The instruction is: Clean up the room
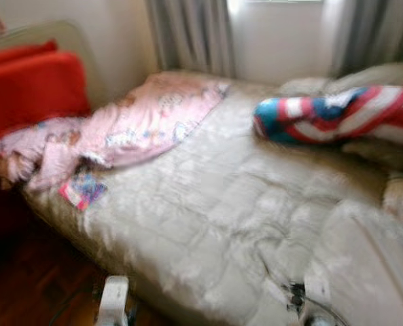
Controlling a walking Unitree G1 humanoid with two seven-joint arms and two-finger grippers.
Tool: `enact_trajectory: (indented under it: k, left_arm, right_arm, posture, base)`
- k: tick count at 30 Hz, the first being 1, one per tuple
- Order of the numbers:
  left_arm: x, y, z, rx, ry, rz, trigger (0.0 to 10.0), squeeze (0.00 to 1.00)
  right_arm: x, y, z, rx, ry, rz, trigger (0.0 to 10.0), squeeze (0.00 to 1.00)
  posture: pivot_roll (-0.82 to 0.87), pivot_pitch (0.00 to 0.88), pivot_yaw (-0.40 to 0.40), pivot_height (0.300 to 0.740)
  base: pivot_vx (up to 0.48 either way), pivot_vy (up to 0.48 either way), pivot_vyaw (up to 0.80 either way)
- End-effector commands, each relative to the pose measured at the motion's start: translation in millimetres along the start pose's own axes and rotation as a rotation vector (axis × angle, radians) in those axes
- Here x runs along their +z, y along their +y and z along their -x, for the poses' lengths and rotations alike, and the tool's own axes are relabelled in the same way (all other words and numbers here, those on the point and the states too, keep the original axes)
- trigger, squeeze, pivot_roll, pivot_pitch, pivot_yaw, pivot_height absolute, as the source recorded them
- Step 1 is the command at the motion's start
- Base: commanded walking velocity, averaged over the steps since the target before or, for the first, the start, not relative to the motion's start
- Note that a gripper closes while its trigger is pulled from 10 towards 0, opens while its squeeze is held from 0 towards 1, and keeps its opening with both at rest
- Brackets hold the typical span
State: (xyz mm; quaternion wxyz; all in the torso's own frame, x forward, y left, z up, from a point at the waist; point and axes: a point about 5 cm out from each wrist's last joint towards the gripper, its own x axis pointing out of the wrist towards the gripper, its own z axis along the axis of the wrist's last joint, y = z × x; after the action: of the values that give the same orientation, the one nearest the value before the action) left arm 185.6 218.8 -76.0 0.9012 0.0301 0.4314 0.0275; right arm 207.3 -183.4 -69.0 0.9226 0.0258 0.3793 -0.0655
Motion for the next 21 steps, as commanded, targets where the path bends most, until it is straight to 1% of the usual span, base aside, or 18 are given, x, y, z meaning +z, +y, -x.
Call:
enact_trajectory:
  k: [1, 8, 10, 13, 21]
  left_arm:
    - [7, -2.9, -1.9, -0.009, -0.014, -0.01, 10.0, 0.0]
    - [4, -3.2, -1.5, -0.008, 0.003, -0.013, 10.0, 0.0]
    - [10, -9.1, -3.0, -0.022, -0.03, -0.013, 10.0, 0.0]
    - [15, -12.4, -3.8, -0.03, -0.05, -0.015, 10.0, 0.0]
    - [16, -14.6, -4.1, -0.036, -0.057, -0.015, 10.0, 0.0]
  right_arm:
    - [-12, -7.3, 3.4, -0.02, 0.038, -0.005, 10.0, 0.0]
    - [-11, -7.7, 3.2, -0.022, 0.036, -0.006, 10.0, 0.0]
    - [-10, -7.6, 3.0, -0.023, 0.034, -0.007, 10.0, 0.0]
    - [-9, -7.1, 2.7, -0.022, 0.032, -0.007, 10.0, 0.0]
    - [-9, -5.2, 2.4, -0.018, 0.031, -0.004, 10.0, 0.0]
  posture:
    - [-0.02, 0.0, 0.045, 0.74]
    - [-0.02, 0.0, 0.045, 0.74]
    - [-0.02, 0.0, 0.044, 0.74]
    - [-0.02, 0.0, 0.043, 0.74]
    - [-0.02, 0.0, 0.042, 0.74]
  base:
    - [0.0, 0.0, 0.0]
    - [0.0, 0.0, 0.0]
    - [0.0, 0.0, 0.0]
    - [0.0, 0.0, 0.0]
    - [0.0, 0.0, 0.0]
